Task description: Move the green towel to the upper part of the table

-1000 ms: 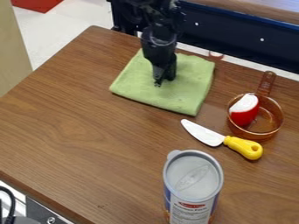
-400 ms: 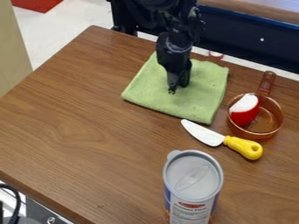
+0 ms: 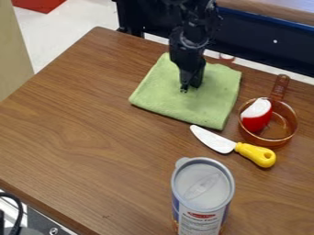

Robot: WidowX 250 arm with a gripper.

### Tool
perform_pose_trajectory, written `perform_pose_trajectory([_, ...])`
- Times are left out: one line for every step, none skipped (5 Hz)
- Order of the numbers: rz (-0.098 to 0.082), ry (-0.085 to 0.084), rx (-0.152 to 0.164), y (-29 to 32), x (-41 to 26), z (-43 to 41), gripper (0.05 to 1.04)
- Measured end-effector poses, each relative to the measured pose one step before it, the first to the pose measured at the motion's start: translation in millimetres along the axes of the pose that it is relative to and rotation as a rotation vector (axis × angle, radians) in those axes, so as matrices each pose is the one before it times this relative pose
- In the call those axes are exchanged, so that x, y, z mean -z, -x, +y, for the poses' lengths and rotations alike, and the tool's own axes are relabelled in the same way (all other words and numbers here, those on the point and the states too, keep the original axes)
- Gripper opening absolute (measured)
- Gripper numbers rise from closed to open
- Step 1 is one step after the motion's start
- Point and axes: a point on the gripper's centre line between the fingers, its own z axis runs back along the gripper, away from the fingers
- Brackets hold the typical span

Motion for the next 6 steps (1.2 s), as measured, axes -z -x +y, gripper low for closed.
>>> perform_pose_trajectory([-0.0227, 0.0459, -0.0079, 2.56, -28.16, -16.19, 0.205])
perform_pose_trajectory([0.0533, 0.0055, -0.0003, 1.99, -18.06, -4.74, 0.435])
perform_pose_trajectory([0.0346, -0.0237, -0.0045, -2.67, -13.31, -1.38, 0.725])
perform_pose_trajectory([0.0157, -0.009, 0.0592, -4.82, -14.28, 10.62, 0.973])
perform_pose_trajectory([-0.0132, -0.0744, 0.2346, -7.86, -1.38, 31.59, 1.0])
perform_pose_trajectory([-0.0715, 0.0294, 0.2073, -6.8, -7.78, 31.45, 1.0])
